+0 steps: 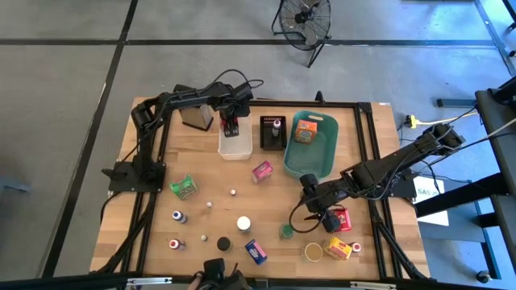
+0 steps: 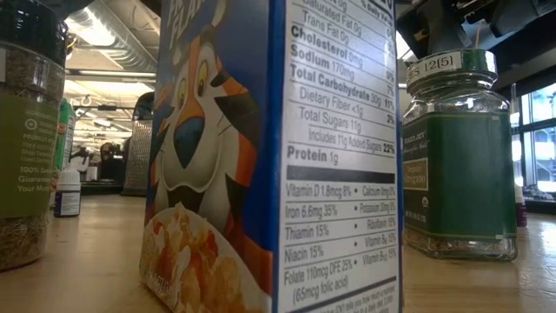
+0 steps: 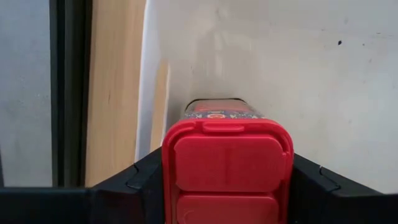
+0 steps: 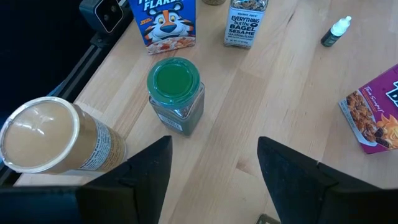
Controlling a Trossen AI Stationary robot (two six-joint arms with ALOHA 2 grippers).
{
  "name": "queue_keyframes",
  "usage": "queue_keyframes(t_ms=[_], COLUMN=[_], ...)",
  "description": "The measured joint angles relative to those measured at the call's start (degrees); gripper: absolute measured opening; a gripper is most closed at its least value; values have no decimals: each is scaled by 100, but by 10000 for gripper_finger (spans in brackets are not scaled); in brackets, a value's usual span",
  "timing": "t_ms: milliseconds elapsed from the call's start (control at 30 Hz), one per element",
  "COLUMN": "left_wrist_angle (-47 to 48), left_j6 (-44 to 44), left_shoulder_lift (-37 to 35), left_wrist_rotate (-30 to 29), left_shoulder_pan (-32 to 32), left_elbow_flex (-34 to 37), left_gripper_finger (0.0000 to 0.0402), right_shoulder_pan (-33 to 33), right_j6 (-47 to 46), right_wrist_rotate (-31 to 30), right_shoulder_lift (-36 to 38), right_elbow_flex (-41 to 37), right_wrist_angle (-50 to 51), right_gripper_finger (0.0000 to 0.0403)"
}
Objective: Pick & Place Kitchen Items
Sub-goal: Put the red spice can into the white bin
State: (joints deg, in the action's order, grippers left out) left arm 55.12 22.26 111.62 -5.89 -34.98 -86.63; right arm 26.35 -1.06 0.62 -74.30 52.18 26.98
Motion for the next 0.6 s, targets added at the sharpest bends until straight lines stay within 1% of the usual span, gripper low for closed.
queue_keyframes(t_ms=[167,333,600], left_wrist_angle=[-22,-124,-121], left_j6=[70,103,104], left_shoulder_lift=[10,10,10], left_wrist_rotate=[4,245,260], left_shoulder_pan=[-2,0,-2], left_elbow_flex=[0,2,2], left_gripper_finger=[223,222,223], right_shoulder_pan=[0,0,0], right_j6=[0,0,0], right_wrist_rotate=[-1,-2,0], right_shoulder_lift=[0,0,0], right_elbow_flex=[0,0,0], right_wrist_angle=[2,2,9], right_gripper_finger=[239,239,239])
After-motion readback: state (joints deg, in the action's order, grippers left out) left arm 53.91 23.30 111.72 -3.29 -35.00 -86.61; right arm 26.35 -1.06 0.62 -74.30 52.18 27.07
